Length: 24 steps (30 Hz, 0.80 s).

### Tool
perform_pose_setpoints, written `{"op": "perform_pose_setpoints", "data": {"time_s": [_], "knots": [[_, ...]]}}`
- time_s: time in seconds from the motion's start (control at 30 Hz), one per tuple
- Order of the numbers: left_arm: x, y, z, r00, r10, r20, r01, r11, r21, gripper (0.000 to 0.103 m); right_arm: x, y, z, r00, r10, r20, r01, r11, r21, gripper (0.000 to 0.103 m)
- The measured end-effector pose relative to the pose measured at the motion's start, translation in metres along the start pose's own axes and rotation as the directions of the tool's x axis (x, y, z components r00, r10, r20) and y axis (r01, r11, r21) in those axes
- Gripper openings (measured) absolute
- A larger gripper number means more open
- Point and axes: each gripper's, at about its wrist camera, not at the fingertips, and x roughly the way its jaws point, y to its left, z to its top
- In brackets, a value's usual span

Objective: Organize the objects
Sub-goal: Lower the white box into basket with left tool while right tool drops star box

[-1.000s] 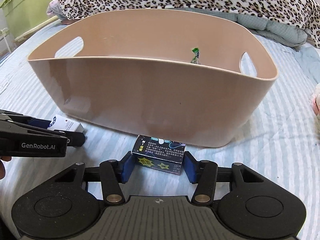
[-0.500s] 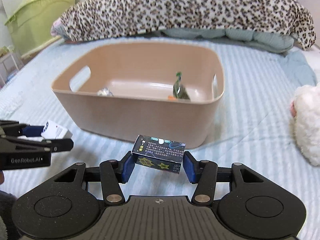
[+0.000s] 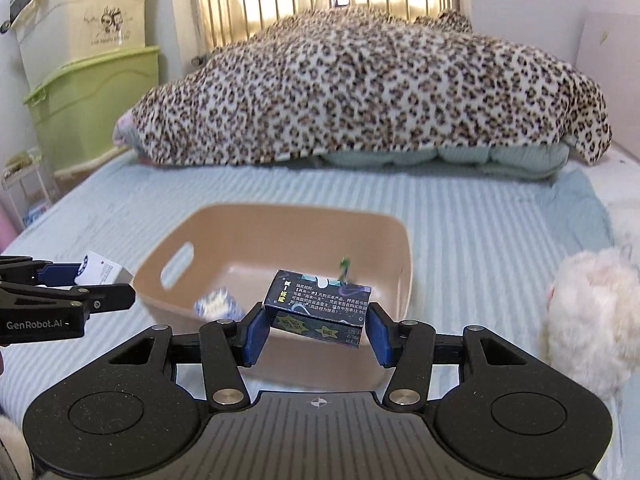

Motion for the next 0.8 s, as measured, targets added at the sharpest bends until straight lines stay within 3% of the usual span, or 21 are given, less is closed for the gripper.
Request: {"op": "perform_pose_setpoints", "data": {"time_s": [0.33, 0.57, 0.8], "knots": [[0.042, -0.006, 0.036, 0.998, 0.064, 0.01, -0.065, 0.997, 0.043, 0.06, 0.029, -0.014, 0.038, 0.999, -0.028, 0.041, 0.026, 0.999, 0.035, 0.049], [0.094, -0.004, 0.036, 0.993, 0.073, -0.094, -0.072, 0.997, 0.01, 0.06, 0.065, -0.008, 0.042, 0.998, -0.059, 0.009, 0.059, 0.998, 0.022, 0.049], [0.133, 0.003, 0.022, 0.975, 0.095, -0.2, -0.096, 0.995, 0.005, 0.06, 0.109, 0.001, 0.029, 0.993, -0.08, -0.09, 0.08, 0.997, -0.004, 0.049]]}}
